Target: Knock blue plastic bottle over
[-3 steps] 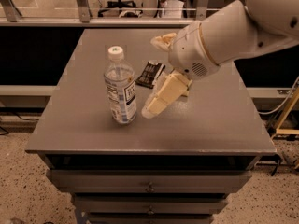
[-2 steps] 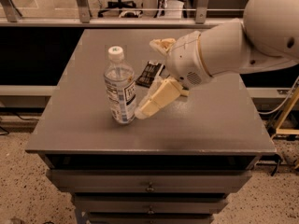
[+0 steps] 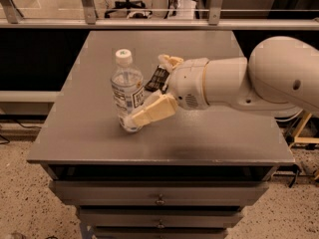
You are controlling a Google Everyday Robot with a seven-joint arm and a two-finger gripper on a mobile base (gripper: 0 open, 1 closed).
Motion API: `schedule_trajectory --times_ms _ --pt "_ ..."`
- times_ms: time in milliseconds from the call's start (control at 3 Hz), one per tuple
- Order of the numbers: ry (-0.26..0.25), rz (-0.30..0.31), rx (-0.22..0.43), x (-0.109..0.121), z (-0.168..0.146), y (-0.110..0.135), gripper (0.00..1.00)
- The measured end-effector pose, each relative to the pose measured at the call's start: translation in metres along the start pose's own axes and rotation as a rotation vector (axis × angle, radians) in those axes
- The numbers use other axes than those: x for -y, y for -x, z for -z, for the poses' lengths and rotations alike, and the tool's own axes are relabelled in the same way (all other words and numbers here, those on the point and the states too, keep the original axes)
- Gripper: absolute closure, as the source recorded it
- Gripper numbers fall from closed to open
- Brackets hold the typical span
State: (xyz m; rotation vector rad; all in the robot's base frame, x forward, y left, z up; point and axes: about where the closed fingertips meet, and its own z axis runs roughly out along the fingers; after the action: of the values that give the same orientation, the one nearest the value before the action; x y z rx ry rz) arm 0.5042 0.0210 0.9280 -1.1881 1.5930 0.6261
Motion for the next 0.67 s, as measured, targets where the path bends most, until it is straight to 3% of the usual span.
schedule_trajectory --times_ms 667 --pt "-0.03 -0.041 0.098 -0.0071 -0.0178 0.0033 0.0"
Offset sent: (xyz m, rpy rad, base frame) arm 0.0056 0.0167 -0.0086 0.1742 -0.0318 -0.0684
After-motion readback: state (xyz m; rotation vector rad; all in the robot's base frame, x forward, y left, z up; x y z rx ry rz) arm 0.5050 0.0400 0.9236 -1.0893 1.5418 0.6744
